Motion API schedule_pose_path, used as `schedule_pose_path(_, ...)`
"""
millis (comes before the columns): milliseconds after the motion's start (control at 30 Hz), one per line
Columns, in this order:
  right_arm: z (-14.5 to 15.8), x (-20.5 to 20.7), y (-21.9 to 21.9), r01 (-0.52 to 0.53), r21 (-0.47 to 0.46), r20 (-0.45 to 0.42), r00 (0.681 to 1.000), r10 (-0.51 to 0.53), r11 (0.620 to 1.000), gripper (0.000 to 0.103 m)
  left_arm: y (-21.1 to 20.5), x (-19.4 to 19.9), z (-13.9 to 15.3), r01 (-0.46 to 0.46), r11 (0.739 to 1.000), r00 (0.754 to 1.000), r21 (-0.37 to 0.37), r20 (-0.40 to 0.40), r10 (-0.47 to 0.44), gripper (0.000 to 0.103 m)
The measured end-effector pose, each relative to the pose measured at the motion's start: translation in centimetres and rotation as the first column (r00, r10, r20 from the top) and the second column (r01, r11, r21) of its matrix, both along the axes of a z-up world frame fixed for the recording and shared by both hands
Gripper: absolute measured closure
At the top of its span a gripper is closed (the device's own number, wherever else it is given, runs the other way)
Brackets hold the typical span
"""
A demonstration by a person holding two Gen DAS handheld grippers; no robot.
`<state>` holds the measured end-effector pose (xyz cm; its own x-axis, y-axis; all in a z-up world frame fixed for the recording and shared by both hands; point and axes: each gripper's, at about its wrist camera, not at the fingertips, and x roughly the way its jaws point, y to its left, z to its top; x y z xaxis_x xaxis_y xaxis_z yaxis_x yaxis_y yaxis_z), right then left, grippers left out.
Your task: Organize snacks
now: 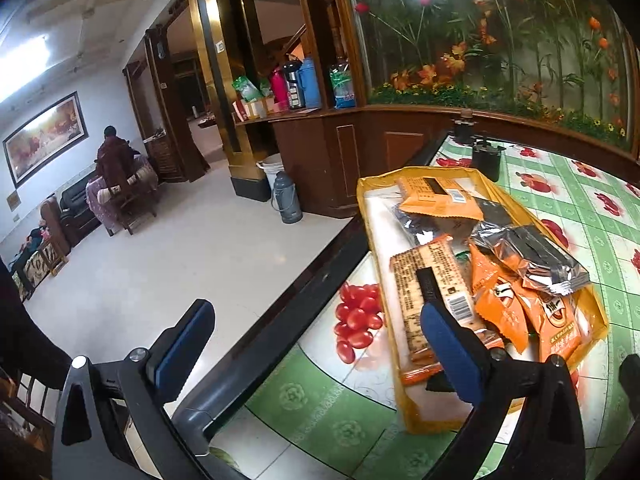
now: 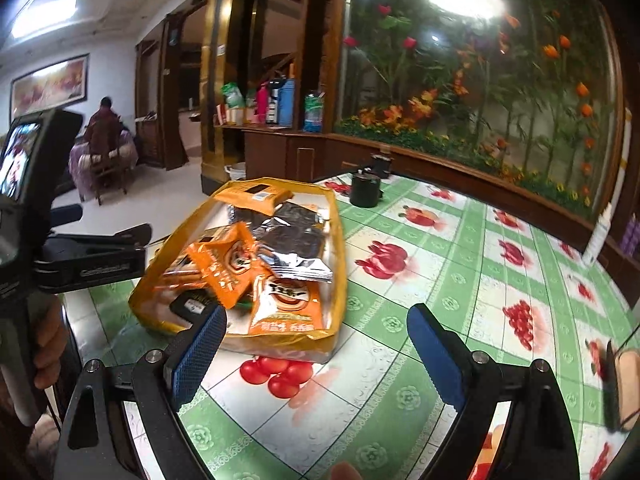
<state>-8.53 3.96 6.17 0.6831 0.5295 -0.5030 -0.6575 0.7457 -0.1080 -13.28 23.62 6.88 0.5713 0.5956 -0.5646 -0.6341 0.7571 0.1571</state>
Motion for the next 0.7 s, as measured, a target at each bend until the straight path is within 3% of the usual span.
schedule_pose_path(133,-0.18,-0.30,0.30,-0.014,-0.014,0.010,1.000,0.014,1.000,0.009,-0.33,0.27,-0.19,-0.004,0.999,1.000,0.033,-0.011,0.005,0.000)
schedule_pose_path(700,-0.24,-0.12,0.35,-0.013,-0.010,0.000,1.000,0.013,1.000,0.009,-0.61,0.33,-0.40,0.002,0.999,1.000,0.038,-0.024,-0.001,0.000)
